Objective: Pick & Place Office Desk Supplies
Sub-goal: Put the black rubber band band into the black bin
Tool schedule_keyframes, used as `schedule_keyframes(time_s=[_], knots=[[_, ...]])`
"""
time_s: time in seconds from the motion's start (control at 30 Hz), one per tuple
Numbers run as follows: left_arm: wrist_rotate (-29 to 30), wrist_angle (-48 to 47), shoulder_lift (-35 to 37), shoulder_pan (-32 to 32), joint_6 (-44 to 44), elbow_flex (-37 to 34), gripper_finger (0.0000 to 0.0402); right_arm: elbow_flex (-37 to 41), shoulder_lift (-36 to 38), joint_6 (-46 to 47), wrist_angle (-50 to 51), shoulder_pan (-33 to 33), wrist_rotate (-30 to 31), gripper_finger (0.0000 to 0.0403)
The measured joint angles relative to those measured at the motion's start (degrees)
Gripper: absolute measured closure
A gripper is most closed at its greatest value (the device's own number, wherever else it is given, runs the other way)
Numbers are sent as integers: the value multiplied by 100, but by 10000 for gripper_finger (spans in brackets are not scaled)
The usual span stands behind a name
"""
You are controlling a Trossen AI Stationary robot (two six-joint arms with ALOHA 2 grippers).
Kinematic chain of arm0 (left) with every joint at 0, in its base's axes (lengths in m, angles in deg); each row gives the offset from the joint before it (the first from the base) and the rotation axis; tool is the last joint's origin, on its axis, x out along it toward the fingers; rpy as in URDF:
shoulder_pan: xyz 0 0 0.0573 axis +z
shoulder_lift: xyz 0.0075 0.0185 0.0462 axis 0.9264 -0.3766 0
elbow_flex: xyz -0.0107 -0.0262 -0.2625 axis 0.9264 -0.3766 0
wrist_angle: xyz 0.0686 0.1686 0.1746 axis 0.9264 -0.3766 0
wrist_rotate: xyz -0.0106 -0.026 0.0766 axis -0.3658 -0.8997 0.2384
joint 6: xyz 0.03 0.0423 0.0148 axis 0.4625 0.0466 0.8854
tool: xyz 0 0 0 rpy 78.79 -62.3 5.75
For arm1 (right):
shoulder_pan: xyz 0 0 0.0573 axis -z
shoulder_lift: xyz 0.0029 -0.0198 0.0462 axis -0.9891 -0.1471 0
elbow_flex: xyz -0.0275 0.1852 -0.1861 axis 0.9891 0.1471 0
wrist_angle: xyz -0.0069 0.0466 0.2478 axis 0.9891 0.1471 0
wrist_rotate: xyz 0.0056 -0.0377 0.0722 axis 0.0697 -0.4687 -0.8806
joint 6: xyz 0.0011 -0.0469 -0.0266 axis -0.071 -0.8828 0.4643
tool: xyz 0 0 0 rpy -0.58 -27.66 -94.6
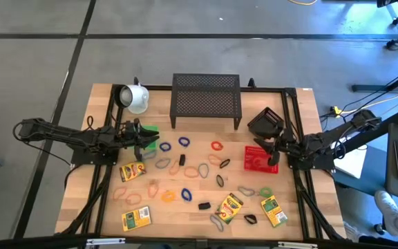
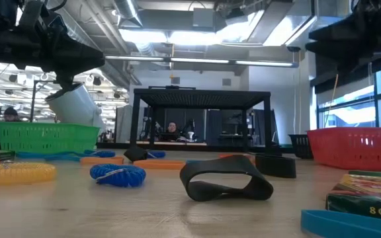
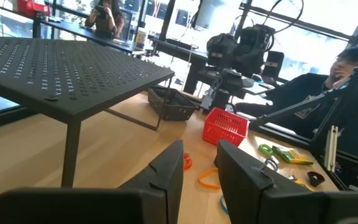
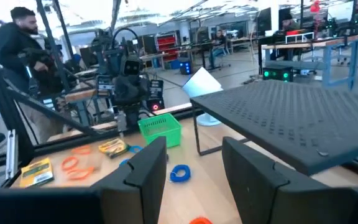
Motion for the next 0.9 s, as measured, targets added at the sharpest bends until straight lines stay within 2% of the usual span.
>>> schedule_keyframes(time_s=[0.23,0.37,0.47,0.6,0.73,0.9], knots=[[0,-2,0,0,-1,0,311,-548,-940,-23,372,311,-32,245],[2,-2,0,0,2,0,311,-982,-1739,8,688,505,-48,245],[2,-2,0,0,4,2,311,-1357,-2396,25,839,674,-311,245],[-105,-4,0,0,9,0,311,-1968,-3286,123,1286,848,-932,245],[-381,-4,0,0,14,0,311,-2549,-4123,94,2074,946,-1870,245],[-463,-14,0,0,12,1,311,-2917,-5011,-282,2420,1032,-2812,245]])
